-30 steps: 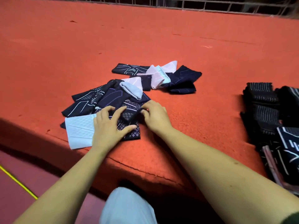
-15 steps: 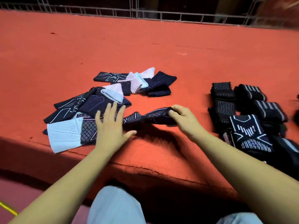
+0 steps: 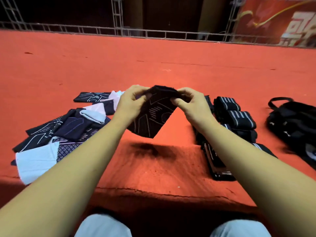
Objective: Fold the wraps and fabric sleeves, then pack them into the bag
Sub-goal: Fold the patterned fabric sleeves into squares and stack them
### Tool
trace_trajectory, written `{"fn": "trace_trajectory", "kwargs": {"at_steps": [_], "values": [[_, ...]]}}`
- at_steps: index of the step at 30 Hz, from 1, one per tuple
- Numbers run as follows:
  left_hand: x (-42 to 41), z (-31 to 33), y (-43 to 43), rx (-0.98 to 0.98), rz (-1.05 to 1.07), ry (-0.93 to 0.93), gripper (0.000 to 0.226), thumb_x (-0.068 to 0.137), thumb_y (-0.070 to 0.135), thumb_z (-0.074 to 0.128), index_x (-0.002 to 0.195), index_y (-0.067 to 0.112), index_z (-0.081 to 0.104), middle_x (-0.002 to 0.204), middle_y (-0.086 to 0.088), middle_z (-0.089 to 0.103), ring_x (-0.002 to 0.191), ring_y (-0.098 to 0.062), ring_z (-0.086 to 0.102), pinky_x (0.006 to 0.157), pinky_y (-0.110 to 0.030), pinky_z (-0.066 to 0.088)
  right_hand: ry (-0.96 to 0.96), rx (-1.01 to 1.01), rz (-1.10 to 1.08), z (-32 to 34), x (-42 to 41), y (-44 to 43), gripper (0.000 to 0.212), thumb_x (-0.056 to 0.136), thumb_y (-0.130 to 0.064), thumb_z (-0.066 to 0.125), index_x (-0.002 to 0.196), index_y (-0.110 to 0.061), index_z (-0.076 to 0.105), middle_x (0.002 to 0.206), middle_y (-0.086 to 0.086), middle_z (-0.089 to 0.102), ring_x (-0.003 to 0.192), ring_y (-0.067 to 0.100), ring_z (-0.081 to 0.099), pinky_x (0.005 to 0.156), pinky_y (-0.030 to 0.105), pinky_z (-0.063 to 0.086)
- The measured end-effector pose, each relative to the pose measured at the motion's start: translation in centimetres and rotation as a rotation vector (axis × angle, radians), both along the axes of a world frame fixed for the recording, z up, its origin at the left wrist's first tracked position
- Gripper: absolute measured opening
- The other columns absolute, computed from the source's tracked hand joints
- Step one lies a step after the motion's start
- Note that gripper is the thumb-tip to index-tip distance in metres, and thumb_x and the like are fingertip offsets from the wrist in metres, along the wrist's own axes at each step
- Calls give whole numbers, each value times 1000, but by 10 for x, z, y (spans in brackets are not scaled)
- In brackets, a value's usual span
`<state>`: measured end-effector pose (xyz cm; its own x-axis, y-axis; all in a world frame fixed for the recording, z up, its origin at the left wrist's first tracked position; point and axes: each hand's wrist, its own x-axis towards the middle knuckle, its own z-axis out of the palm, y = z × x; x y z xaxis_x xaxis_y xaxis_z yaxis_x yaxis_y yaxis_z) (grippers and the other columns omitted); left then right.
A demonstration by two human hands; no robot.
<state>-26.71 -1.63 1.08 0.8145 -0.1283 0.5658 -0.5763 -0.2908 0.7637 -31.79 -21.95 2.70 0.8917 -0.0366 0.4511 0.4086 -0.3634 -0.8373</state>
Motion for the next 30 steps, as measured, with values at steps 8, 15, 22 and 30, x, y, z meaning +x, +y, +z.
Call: {"fn": "trace_trajectory", "kwargs": {"at_steps": [8,15,22,30], "values": [[-54,-73,38,411,-313,179,34,86,8,74,118,19,70,126,9,66,121,17,48,107,-10,31,17,-418,118,-69,-40,-1,29,79,6,61,99,-12,72,95,-5,70,89,5,61,85,12,43],[-94,-117,46,347,-414,445,24,96,10,63,90,32,70,82,31,64,83,13,54,78,-14,42,301,-332,286,-127,-62,-6,11,87,-10,69,95,-15,73,98,-3,75,92,11,67,92,35,50],[-101,-123,34,212,-421,528,24,98,9,58,89,27,72,75,16,66,72,0,58,67,-20,49,427,-86,234,-135,-82,-13,2,91,-12,69,90,-14,69,73,-9,66,67,1,55,61,24,48],[-90,-140,18,184,-97,582,5,96,17,64,100,16,61,58,2,60,44,-17,53,51,-26,45,463,20,36,-145,-74,-3,7,92,-6,65,89,-13,63,70,-10,70,63,-4,59,62,16,46]]}}
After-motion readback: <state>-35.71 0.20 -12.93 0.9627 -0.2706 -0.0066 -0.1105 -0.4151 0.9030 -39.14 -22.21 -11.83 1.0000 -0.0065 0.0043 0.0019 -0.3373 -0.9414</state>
